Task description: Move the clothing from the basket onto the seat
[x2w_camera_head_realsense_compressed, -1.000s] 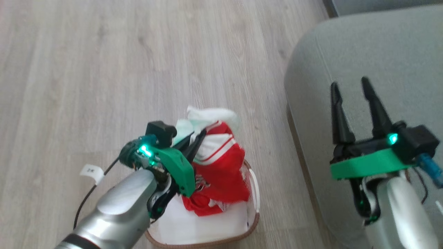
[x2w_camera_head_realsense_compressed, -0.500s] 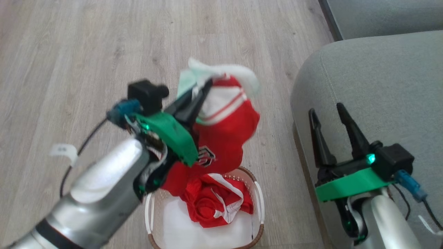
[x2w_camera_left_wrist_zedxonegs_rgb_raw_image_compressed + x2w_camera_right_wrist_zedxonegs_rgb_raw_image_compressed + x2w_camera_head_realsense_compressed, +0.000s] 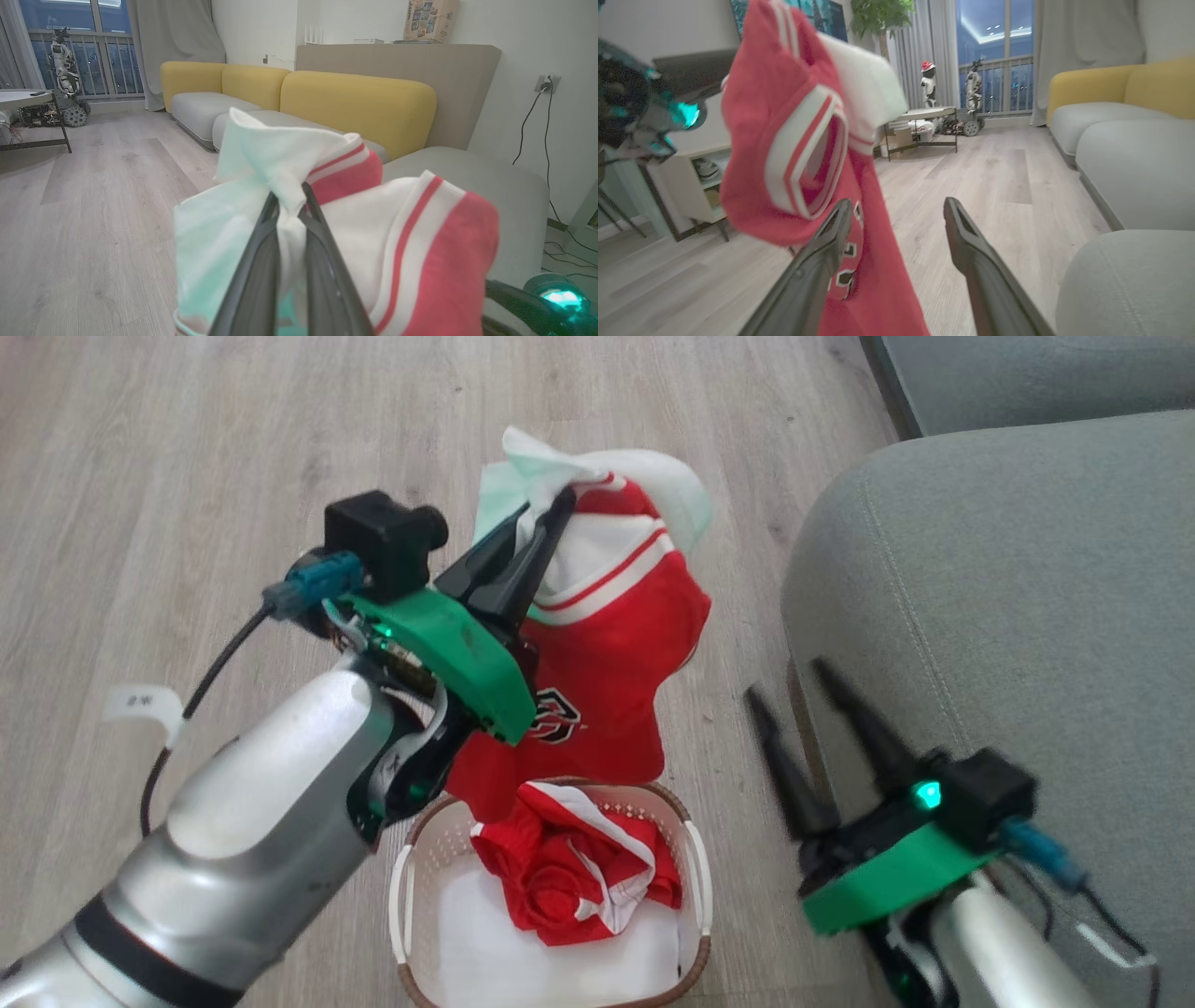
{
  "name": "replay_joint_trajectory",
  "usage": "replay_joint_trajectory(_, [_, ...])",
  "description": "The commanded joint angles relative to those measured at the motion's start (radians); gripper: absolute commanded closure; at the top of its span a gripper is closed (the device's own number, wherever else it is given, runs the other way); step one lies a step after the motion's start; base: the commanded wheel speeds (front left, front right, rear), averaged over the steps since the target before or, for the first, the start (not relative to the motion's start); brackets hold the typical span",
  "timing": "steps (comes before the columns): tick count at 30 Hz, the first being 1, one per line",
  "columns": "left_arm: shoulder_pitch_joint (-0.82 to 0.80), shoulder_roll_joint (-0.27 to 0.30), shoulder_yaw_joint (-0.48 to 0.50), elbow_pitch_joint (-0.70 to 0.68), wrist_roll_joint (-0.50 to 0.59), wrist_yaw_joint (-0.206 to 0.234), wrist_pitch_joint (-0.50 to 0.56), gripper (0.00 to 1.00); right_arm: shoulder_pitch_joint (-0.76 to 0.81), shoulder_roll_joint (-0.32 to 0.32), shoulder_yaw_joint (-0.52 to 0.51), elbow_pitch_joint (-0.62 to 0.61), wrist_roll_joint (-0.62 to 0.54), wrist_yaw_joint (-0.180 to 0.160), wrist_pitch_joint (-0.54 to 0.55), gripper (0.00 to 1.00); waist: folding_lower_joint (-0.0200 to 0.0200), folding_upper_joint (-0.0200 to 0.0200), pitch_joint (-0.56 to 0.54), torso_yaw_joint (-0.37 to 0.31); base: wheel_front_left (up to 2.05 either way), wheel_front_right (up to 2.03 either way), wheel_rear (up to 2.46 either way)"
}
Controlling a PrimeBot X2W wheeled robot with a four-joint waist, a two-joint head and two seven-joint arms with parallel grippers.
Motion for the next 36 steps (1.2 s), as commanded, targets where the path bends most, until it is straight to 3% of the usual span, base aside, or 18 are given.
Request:
replay_joint_trajectory(1, [-0.091,0.020,0.047,-0.031,0.003,-0.002,0.002,1.00,-0.037,-0.030,0.069,-0.023,0.027,0.000,-0.006,0.00,0.0001,-0.0001,0.001,0.004,0.00,0.00,0.00])
replay_joint_trajectory(10, [-0.121,-0.021,0.031,-0.033,-0.004,-0.017,0.011,1.00,-0.141,-0.091,0.261,0.112,0.082,0.000,-0.002,0.00,0.0001,-0.0001,0.005,0.027,0.00,0.00,0.00])
replay_joint_trajectory(19, [-0.151,-0.085,-0.003,-0.060,-0.023,-0.042,0.035,1.00,-0.300,-0.066,0.382,0.383,0.192,0.000,-0.005,0.00,0.0001,-0.0001,0.010,0.091,0.00,0.00,0.00])
replay_joint_trajectory(26, [-0.175,-0.140,-0.037,-0.075,-0.035,-0.064,0.059,1.00,-0.386,-0.035,0.415,0.478,0.265,0.000,-0.006,0.00,0.0001,-0.0001,0.012,0.146,0.00,0.00,0.00])
replay_joint_trajectory(34, [-0.162,-0.192,-0.076,-0.055,-0.056,-0.082,0.069,1.00,-0.422,-0.006,0.406,0.477,0.277,0.000,-0.006,0.00,0.0001,-0.0001,-0.004,0.204,0.00,0.00,0.00])
replay_joint_trajectory(35, [-0.160,-0.192,-0.077,-0.053,-0.058,-0.082,0.069,1.00,-0.422,-0.002,0.400,0.476,0.273,0.000,-0.006,0.11,0.0001,-0.0001,-0.005,0.208,0.00,0.00,0.00])
replay_joint_trajectory(36, [-0.158,-0.192,-0.078,-0.050,-0.058,-0.082,0.068,1.00,-0.421,0.001,0.393,0.474,0.269,0.000,-0.006,0.64,0.0001,-0.0001,-0.006,0.211,0.00,0.00,0.00])
